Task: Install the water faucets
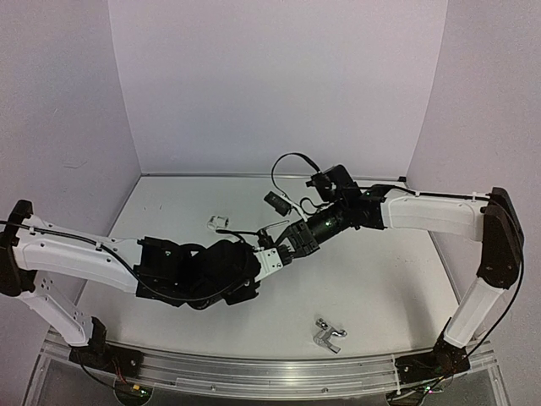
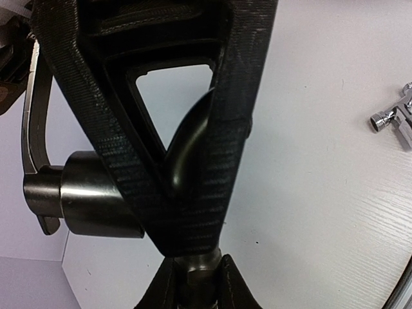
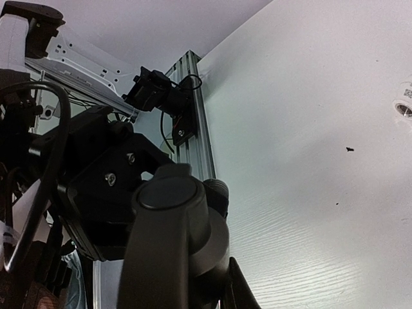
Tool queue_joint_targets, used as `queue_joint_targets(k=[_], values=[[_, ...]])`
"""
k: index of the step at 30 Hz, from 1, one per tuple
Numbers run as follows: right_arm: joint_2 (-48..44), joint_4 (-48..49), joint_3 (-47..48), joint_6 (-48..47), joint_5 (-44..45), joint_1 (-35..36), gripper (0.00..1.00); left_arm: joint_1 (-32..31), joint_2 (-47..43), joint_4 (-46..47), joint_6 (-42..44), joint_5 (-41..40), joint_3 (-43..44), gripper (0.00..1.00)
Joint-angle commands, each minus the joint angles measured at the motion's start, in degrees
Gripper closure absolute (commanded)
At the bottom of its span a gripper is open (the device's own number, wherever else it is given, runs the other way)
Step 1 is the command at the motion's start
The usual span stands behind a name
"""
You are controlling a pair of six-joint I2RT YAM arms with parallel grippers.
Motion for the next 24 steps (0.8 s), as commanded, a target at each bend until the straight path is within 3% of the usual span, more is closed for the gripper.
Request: queue_joint_targets(k=[1,4,9,12,16,24], values=[[-0.2,2.3,0.7,1.0,-1.8,-0.9,1.00,0.1,-2.8,4.6,-3.5,-1.5,1.1,0.58],[-1.9,2.4,0.4,0.6,-0.9,-5.1,1.00,3.0,-7.3,3.3,-9.3,3.7,-1.4,0.32],[-6.5,3.8,-1.9,0.1,4.2,-11.9,1.00,16.8,-16.6,1.0,-21.1,19.5,-5.1,0.09],[-9.4,5.7,-4.0,0.0,9.8,-14.7,1.00,24.3,-16.2,0.1,-25.0,24.1,-3.8,0.06],[-11.2,6.8,-5.7,0.1,13.2,-17.5,1.00,33.0,-5.6,-7.3,-29.5,32.1,4.4,0.03],[-13.7,7.6,-8.6,0.1,15.7,-19.7,1.00,41.2,12.3,-9.0,-34.6,42.8,15.8,0.00]])
